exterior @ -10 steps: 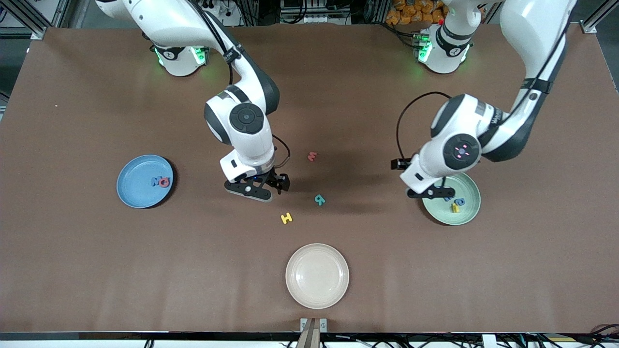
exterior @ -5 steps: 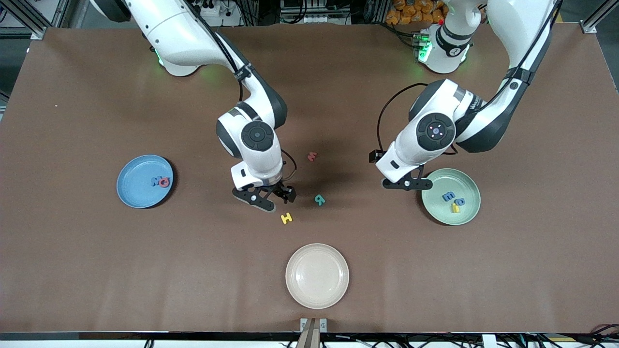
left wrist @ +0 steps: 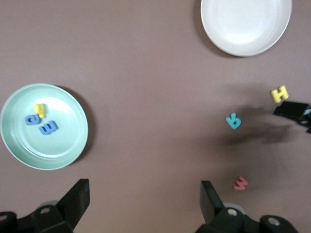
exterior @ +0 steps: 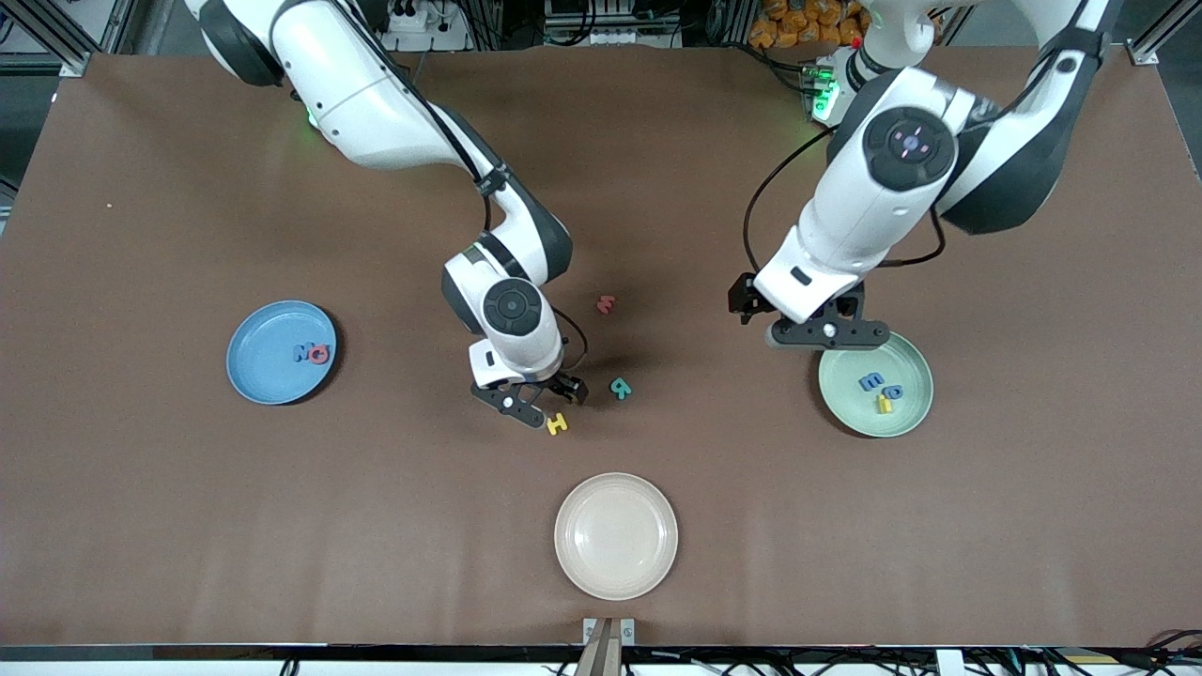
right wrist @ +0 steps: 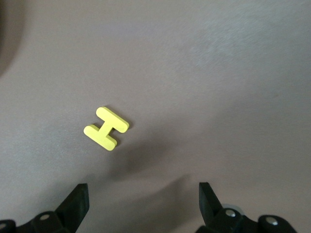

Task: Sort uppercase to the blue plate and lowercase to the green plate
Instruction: 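Reach the right gripper to the yellow H while the left gripper rises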

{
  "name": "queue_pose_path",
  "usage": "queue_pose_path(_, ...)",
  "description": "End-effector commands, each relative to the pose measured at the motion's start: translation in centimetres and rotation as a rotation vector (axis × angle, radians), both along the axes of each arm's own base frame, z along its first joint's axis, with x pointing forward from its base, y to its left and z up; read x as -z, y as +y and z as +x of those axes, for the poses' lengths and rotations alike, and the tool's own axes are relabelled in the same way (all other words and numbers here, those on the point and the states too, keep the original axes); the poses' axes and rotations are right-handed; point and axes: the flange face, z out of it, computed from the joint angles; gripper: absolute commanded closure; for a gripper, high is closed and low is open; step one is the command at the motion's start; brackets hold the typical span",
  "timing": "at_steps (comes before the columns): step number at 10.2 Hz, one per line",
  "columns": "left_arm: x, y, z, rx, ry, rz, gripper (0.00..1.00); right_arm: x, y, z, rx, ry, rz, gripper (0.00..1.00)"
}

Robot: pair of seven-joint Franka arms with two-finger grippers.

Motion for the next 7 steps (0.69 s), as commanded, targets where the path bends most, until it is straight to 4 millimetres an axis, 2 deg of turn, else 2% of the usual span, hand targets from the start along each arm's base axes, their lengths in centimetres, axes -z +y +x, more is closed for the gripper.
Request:
queue_pose_path(1,-3.0,1.3,-0.6,-0.02,-0.044,0.004,0.0,-0.3,1.2,1.8,0.012,-0.022,0.035,0.0)
queue_pose_path(2,-3.9,1.8,-0.8,-0.029,-0.063,0.009,0.0,-0.3,1.5,2.6,0.001,-0.039,0.043,0.0)
queue_pose_path(5,-4.3,2.1,-0.7,-0.033,-0.083,0.025,0.0,-0.5,1.0,3.7,-0.102,-0.069,0.025,0.0)
queue_pose_path(7,-4.5,0.8,-0.1,-0.02,-0.134,0.037,0.0,0.5,0.4,4.0,-0.165,-0.065,0.013,0.0)
